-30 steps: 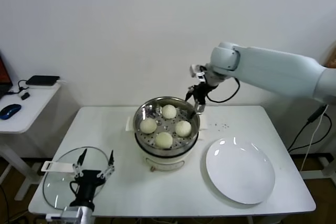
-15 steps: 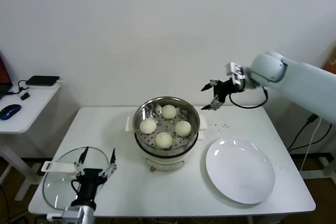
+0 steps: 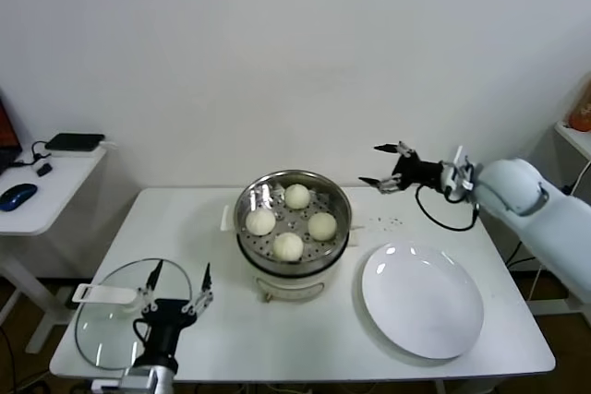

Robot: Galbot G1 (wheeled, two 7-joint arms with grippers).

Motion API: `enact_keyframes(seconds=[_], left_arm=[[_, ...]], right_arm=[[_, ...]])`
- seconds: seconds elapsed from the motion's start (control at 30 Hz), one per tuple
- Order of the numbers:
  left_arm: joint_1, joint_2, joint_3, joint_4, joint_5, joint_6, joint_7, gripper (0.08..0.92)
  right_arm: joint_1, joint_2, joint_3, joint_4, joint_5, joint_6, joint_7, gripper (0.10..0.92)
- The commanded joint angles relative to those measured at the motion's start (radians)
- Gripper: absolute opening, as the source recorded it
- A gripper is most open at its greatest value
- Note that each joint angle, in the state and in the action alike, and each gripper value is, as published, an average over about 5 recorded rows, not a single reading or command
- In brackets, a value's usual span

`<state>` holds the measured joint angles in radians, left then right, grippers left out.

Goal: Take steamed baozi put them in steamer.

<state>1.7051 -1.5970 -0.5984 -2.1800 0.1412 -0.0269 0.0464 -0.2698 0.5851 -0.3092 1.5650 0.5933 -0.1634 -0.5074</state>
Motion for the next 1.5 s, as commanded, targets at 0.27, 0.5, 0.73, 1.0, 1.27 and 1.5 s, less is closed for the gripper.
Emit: enact_keyframes(seconds=[0.27, 0.5, 0.73, 1.0, 1.27, 1.5], left_arm=[[0.009, 0.001, 0.005, -0.013, 0.014, 0.005, -0.001, 0.823], [0.017, 0.015, -0.001, -0.013, 0.005, 0.003, 0.001, 0.823], [0.018, 0.024, -0.013, -0.003, -0.001, 0.002, 0.003, 0.823], [0.016, 0.032, -0.028, 0.010, -0.026, 0.004, 0.006, 0.823], [0.016, 0.038, -0.042, 0.015, -0.043, 0.004, 0.008, 0.823], [0.019, 0.038, -0.044, 0.015, -0.041, 0.006, 0.010, 0.823]], right_arm=[[-0.987, 0.397, 0.856, 0.212, -0.130, 0.300, 0.317, 0.823], [-1.158, 0.545, 0.892, 0.238, -0.134, 0.433, 0.341, 0.823], [-1.272, 0.639, 0.901, 0.226, -0.137, 0.522, 0.357, 0.823], [-1.344, 0.682, 0.890, 0.237, -0.113, 0.536, 0.348, 0.823], [-1.361, 0.697, 0.880, 0.247, -0.110, 0.532, 0.326, 0.823], [-1.355, 0.686, 0.876, 0.249, -0.104, 0.521, 0.323, 0.823]])
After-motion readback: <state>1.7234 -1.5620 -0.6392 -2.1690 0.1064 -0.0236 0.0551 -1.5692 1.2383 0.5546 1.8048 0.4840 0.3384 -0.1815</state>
